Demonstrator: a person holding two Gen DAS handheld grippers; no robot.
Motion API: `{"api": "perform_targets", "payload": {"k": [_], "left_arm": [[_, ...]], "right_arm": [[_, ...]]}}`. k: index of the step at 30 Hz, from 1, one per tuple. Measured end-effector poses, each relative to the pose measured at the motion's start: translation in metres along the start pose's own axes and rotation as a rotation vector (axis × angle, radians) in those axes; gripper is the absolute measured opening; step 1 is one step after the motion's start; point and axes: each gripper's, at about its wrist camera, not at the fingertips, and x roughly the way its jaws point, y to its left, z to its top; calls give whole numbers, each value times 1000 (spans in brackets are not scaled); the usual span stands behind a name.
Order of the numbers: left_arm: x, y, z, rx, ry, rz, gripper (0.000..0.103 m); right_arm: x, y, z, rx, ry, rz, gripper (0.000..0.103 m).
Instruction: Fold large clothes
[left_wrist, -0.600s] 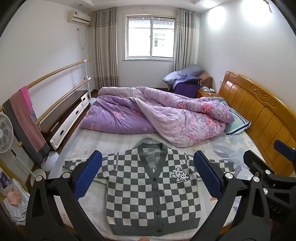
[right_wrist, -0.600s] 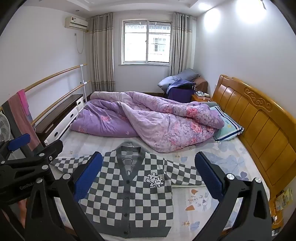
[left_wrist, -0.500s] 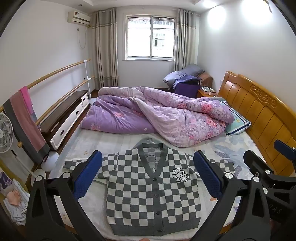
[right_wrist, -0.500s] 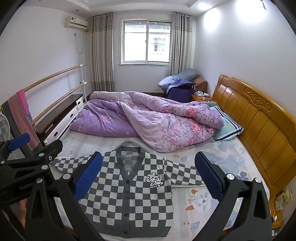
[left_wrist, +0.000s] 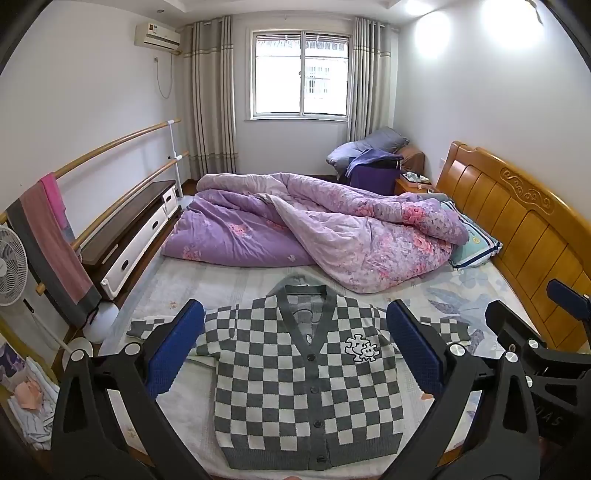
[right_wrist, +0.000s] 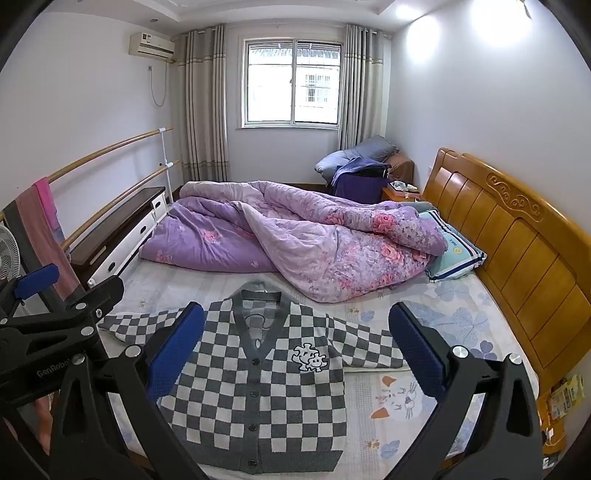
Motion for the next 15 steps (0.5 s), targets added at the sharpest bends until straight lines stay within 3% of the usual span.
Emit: {"api": "perform_targets", "payload": {"k": [15], "left_arm": [[-1,1,-1,1,-3,1,98]], "right_arm": [[0,0,0,0,3,-2,96]]}}
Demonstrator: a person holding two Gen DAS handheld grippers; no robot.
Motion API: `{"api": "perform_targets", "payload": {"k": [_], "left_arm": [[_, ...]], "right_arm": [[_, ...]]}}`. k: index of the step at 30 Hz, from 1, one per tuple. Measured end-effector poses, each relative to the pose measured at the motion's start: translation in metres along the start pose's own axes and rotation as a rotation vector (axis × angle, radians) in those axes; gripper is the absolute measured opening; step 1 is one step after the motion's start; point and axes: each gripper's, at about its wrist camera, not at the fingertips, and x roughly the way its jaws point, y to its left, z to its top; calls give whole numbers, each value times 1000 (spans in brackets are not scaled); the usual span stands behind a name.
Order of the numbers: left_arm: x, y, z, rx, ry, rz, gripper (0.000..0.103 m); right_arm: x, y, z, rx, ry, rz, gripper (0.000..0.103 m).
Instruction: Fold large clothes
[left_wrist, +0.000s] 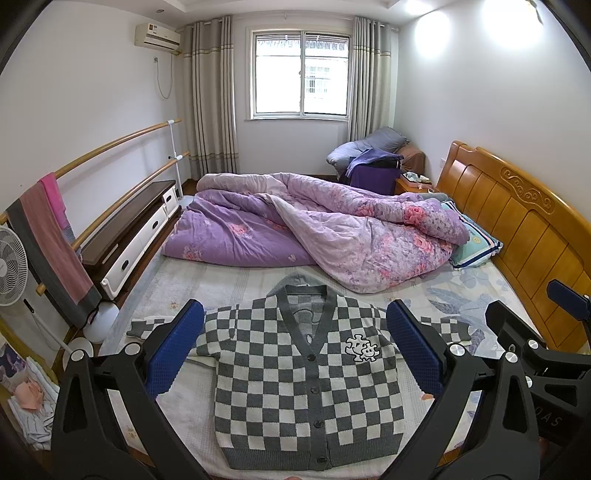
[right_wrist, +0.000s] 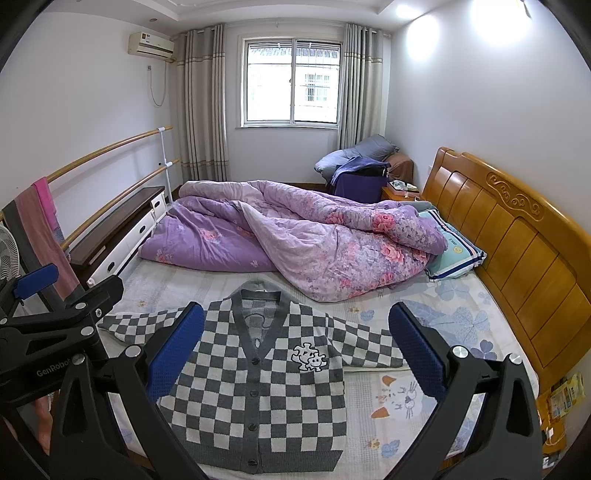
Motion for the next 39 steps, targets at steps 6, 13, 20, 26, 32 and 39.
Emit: {"api": "perform_targets", "payload": {"k": [6,13,20,26,32,39], "left_arm": [[1,0,0,0,-1,1,98],[1,0,0,1,1,1,98],[0,0,0,2,1,7,98],[0,9,-3,4,1,1,98],[0,8,-4,5,3,2,98],[0,6,-3,5,2,4,98]], "right_arm": [[0,0,0,-1,2,0,96],[0,0,0,0,0,0,96],[0,0,0,0,3,0,96],[-1,-1,-2,-1,2,-1,96],[-1,-3,-5,0,4,-1,96],[-1,-3,-4,-1,5,-2,96]]}}
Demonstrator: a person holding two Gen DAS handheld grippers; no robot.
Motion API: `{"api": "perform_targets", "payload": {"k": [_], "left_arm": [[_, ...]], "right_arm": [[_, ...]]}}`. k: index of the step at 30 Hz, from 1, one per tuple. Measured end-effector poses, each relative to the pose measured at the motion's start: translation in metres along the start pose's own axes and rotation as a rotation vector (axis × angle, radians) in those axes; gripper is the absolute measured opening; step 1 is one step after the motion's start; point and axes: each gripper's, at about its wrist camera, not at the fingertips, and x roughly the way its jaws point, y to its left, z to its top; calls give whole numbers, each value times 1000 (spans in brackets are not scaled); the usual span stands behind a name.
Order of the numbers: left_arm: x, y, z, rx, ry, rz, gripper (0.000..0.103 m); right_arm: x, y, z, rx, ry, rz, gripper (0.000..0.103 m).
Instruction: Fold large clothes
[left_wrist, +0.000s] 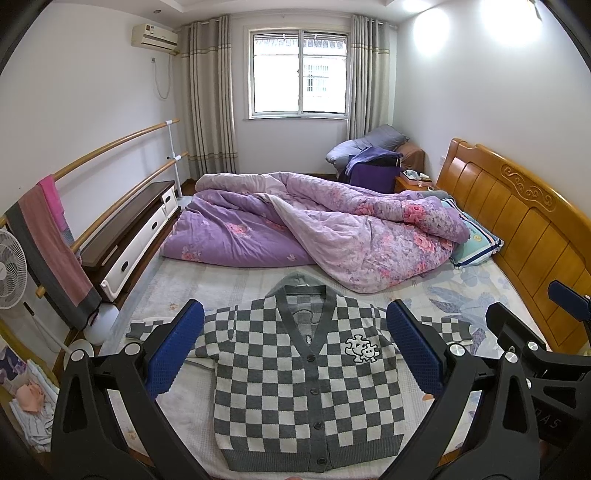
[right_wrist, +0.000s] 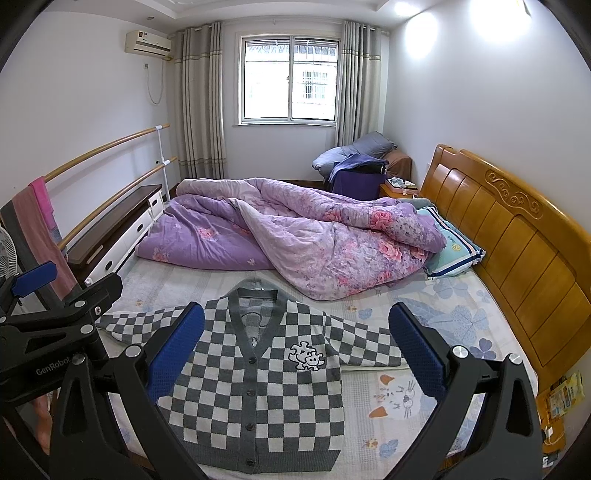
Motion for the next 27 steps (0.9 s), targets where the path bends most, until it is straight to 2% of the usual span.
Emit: {"api": "perform_targets", "payload": {"k": [19,21,27], "left_arm": [[5,1,-1,1,5,1,98],[5,1,-1,2,6,2,98],[7,2,-2,2,7,3,98]], "right_arm": [[7,-13,-4,1,8,0,96],[24,-25,-14,3,12,-2,96],[28,-28,-13,2,15,-4,96]]}}
